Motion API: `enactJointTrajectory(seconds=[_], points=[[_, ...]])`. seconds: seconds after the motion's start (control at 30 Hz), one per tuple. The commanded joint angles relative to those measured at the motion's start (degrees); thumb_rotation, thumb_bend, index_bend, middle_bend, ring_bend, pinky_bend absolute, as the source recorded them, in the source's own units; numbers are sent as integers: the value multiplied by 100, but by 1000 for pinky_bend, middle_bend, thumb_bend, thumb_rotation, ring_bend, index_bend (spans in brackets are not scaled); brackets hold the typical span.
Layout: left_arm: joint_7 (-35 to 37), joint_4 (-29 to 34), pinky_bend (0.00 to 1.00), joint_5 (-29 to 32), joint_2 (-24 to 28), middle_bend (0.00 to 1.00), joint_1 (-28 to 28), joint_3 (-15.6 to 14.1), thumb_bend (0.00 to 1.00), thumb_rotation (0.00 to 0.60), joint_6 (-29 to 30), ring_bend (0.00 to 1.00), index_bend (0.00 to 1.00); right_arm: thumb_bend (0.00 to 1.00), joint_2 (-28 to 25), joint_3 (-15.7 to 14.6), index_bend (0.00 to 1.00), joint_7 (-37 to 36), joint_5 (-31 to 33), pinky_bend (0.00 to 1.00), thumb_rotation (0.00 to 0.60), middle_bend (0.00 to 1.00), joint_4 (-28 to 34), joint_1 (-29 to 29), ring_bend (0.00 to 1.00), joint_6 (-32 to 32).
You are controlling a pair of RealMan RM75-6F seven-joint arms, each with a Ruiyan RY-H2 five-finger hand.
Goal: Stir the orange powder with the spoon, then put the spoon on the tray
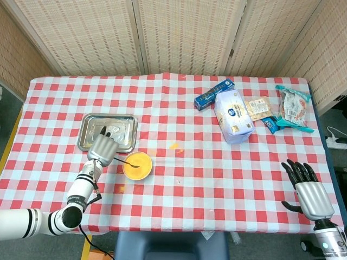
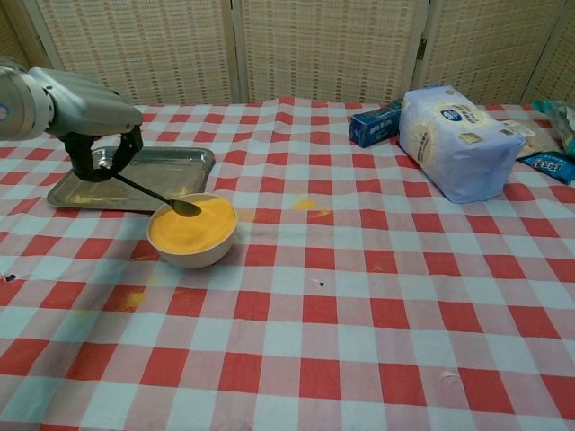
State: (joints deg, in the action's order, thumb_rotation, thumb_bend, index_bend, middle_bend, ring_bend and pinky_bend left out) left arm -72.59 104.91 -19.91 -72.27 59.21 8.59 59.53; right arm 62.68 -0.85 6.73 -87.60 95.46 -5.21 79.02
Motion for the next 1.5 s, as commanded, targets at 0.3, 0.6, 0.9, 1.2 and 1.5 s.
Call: enactJointTrajectory(seconds=[0.3,0.6,0.9,1.2,1.5], points=[[1934,-1902,40,-1385,-496,398,-404,-194,773,600,-557,165,831,37,16,16,0,63,26,0,600,0,15,23,0,46],[3044,-4126,38,-1639,-1292,402,-413,-121,774,600,-1479,165,831,38,83,117,0,184,307,0,600,0,-50,-18,0,-80],[4028,-5338,69,-2039,-1828,317,-509,-19,522,600,-2148,129,88,38,202,176,0,282,415,0,600,0,-131,-55,0,-119],[4515,-4566,93,-2266,-1373,82,-720,148,427,600,-1932,11,0,38,198,135,0,212,253,0,600,0,-98,-29,0,-6],[6938,-1187,77,-5620,181,0,-2923,-433,418,600,1412,0,0,38,160,130,0,142,69,0,600,0,-28,114,0,359]])
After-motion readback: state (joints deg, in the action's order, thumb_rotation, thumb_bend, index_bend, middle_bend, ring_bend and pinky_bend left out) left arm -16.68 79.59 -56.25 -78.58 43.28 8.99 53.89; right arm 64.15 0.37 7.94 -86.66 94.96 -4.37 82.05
